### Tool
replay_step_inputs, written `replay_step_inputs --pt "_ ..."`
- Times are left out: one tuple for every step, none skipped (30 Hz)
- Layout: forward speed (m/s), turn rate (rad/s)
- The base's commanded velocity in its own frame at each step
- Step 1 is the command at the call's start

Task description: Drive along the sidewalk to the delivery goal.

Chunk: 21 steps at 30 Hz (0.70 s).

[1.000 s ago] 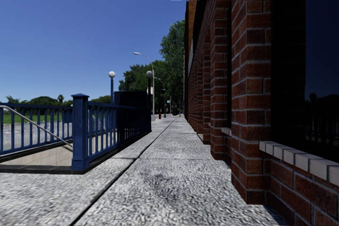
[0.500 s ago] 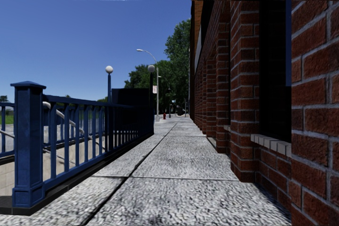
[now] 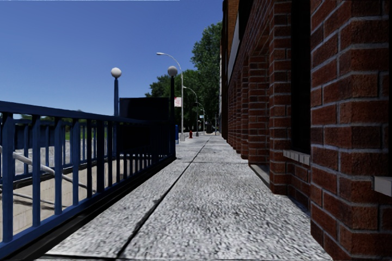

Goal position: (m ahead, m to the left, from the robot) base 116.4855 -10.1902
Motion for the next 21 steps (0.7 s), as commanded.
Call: replay_step_inputs --pt "1.91 0.00" --pt "1.91 0.00" --pt "1.91 0.00" --pt "1.91 0.00" --pt "1.91 -0.68" --pt "1.91 -1.20" --pt "1.91 -1.20" --pt "1.91 -1.20" --pt "1.91 -1.20" --pt "1.91 -1.20" --pt "1.91 -0.28" --pt "1.91 0.00" --pt "1.91 0.00" --pt "1.91 0.00" --pt "1.91 0.00" --pt "1.91 0.00" --pt "1.91 0.00" --pt "1.91 0.00" --pt "1.91 0.00" --pt "1.91 0.00" --pt "1.91 0.00"
